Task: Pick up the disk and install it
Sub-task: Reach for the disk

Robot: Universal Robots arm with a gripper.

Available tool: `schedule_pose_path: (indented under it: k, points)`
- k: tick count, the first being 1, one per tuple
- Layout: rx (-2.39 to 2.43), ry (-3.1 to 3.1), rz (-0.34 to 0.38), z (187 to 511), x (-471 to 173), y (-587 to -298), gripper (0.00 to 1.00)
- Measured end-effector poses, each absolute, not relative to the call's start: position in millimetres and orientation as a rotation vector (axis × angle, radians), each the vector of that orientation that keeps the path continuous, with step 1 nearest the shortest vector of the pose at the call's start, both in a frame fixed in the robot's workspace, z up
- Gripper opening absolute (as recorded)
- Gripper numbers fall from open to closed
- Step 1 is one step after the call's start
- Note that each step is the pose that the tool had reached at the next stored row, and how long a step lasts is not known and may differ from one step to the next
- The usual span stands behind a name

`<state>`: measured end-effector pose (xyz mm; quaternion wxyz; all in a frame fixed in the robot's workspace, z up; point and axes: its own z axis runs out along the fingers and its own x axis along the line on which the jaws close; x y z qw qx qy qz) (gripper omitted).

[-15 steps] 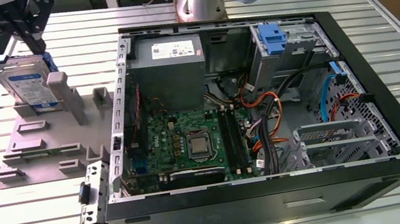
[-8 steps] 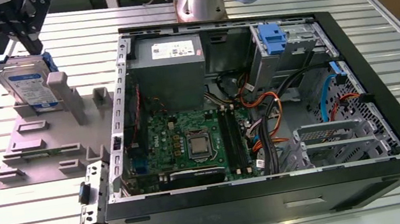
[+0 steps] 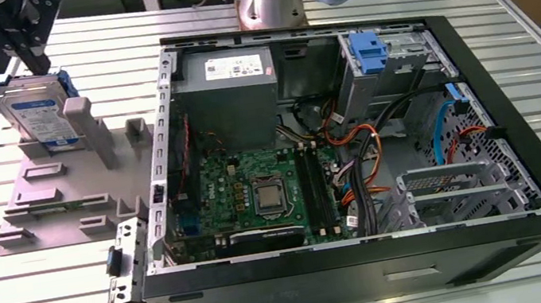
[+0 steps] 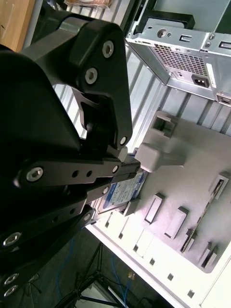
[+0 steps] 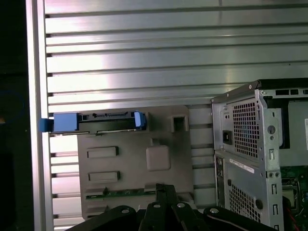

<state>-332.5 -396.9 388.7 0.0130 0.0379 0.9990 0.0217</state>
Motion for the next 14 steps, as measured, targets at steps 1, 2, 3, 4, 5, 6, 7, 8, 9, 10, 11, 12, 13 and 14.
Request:
schedule_pose_path:
  k: [1,2,3,4,5,6,7,8,9,10,11,12,13,14]
  points:
    - [0.118,3.113,0.068,388.6,-334.4,-396.9,0.11]
    - [0.118,3.112,0.068,388.6,-336.2,-396.8,0.11]
    - [0.118,3.112,0.068,388.5,-338.0,-396.4,0.11]
    - [0.118,3.112,0.068,388.4,-339.7,-395.4,0.11]
    - [0.118,3.112,0.068,388.3,-341.0,-393.9,0.11]
    - [0.118,3.113,0.068,388.3,-342.4,-392.2,0.11]
    - [0.118,3.113,0.068,388.1,-343.6,-390.8,0.11]
    - [0.118,3.112,0.068,387.9,-344.7,-389.8,0.11]
    - [0.118,3.112,0.068,387.8,-345.7,-388.9,0.11]
    - [0.118,3.113,0.068,387.6,-346.6,-388.5,0.11]
    - [0.118,3.112,0.068,387.5,-347.4,-388.3,0.11]
    - [0.118,3.112,0.068,387.5,-347.9,-388.3,0.11]
    - [0.118,3.113,0.068,387.4,-348.1,-388.3,0.11]
    - [0.118,3.112,0.068,387.4,-348.2,-388.3,0.11]
